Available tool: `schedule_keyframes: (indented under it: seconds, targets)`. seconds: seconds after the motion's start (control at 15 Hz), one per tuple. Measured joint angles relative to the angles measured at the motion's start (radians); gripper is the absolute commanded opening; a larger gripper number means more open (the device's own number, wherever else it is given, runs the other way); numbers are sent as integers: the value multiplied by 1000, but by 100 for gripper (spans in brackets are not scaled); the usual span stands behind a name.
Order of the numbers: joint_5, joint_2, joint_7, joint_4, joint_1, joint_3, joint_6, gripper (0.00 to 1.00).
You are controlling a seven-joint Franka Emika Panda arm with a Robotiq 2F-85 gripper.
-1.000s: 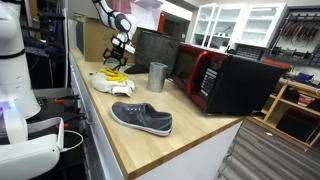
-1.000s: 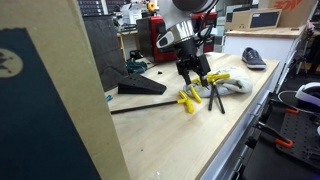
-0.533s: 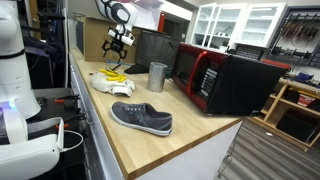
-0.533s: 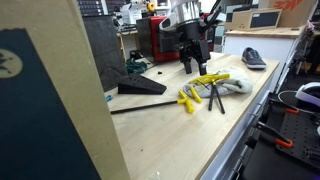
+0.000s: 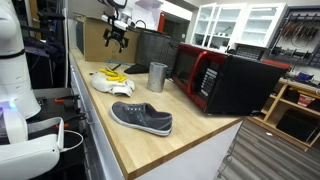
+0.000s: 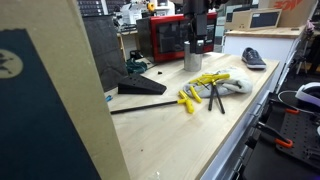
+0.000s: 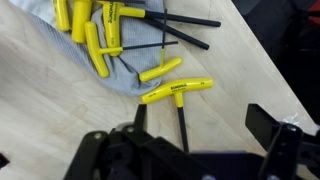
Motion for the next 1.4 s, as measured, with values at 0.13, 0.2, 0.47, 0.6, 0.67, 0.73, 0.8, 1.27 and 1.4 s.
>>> schedule_keyframes:
  seconds: [0.13,0.2,0.47,0.6,0.67,0.73,0.8,1.27,1.4]
  targets:
    - [-2,-28,83,0,1,-4,0,100]
    - [-4,-40,122,0,1,-5,1,100]
    - [-35,-79,262,0,1,-6,4,100]
    - [-55,-95,315,0,1,-6,4,100]
    - [-65,-102,338,0,1,-6,4,100]
    - [-73,-108,359,0,1,-6,4,100]
    - [-78,-114,374,0,1,-6,4,100]
    - [-90,-142,405,0,1,-12,4,100]
    - [-90,-148,405,0,2,-17,4,100]
